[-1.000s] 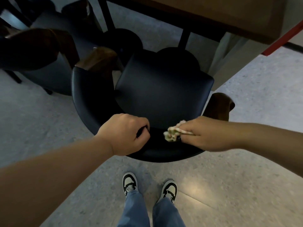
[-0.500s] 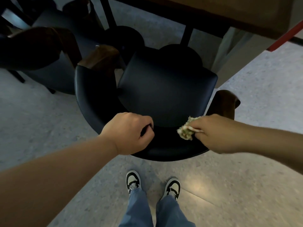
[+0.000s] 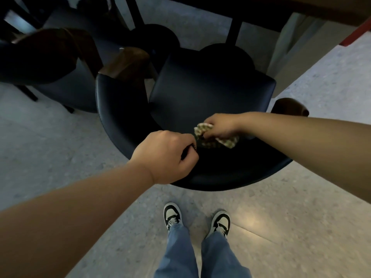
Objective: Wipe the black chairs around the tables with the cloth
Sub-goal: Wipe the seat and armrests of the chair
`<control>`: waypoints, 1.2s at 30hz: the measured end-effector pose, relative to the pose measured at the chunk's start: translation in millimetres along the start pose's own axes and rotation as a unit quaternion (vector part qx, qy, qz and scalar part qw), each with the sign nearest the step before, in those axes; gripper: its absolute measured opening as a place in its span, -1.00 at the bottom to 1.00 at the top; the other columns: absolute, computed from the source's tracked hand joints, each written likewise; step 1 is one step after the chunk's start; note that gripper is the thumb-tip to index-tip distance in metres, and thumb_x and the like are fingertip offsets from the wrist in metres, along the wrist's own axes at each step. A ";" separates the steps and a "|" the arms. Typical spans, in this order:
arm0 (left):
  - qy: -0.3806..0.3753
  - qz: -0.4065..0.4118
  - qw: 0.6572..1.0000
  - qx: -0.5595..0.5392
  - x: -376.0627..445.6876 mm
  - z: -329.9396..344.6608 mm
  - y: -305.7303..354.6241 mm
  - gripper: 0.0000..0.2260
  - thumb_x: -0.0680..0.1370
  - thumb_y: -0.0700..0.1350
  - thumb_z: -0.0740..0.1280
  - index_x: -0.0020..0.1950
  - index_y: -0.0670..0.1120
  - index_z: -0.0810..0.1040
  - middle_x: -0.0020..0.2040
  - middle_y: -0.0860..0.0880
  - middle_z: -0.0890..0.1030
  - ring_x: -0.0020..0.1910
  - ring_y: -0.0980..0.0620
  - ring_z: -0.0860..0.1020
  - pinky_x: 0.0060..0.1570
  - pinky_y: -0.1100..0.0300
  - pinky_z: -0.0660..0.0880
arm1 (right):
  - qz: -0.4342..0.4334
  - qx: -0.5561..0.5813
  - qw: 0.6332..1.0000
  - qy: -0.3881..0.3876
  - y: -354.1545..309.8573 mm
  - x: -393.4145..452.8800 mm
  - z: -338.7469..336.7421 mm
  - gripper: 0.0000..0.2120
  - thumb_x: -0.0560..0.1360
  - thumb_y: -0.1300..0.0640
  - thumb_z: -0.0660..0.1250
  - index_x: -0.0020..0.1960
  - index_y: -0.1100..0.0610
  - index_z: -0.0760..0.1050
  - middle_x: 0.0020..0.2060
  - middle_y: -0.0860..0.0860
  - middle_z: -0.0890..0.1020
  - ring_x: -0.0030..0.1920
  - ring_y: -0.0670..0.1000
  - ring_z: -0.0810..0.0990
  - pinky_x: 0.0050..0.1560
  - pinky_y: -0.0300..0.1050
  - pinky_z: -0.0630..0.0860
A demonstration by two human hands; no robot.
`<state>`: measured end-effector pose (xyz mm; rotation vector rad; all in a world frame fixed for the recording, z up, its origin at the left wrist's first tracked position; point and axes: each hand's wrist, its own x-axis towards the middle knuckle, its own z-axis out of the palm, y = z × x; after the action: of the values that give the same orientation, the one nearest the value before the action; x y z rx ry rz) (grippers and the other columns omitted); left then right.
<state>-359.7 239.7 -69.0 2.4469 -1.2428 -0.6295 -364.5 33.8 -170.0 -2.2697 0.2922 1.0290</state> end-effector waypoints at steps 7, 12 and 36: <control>0.005 0.002 1.000 -0.003 -0.5 -0.7 0.6 -0.71 0.50 0.02 0.11 -0.13 -0.03 0.60 -0.38 0.04 0.56 -0.38 0.02 0.53 -0.27 0.06 0.50 | 0.107 0.072 0.991 -0.030 21.8 14.2 17.4 -0.53 0.55 -0.24 0.17 0.09 0.14 0.56 -0.05 0.01 0.52 -0.09 0.03 0.52 -0.04 -0.15 0.38; 0.007 0.003 1.000 -0.003 -1.0 -0.4 0.0 -0.73 0.50 0.00 0.13 -0.15 -0.03 0.61 -0.40 0.05 0.54 -0.41 0.04 0.51 -0.31 0.07 0.49 | 0.118 -0.008 0.992 -0.047 21.4 17.9 23.4 -0.70 0.49 -0.14 0.28 -0.13 0.11 0.52 -0.16 0.07 0.57 -0.25 0.01 0.54 -0.27 -0.19 0.42; -0.011 0.005 1.000 -0.003 2.2 -1.4 1.8 -0.60 0.46 0.09 0.01 -0.12 -0.03 0.61 -0.34 0.05 0.58 -0.33 0.01 0.55 -0.23 0.05 0.51 | 0.089 -0.084 0.990 -0.073 3.6 0.7 19.2 -0.79 0.52 0.09 0.29 -0.24 0.16 0.49 -0.33 0.06 0.51 -0.46 0.00 0.42 -0.51 -0.26 0.31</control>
<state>-359.0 237.0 -67.4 2.4346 -1.2582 -0.6582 -377.1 43.0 -181.8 -2.3342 0.3631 1.3509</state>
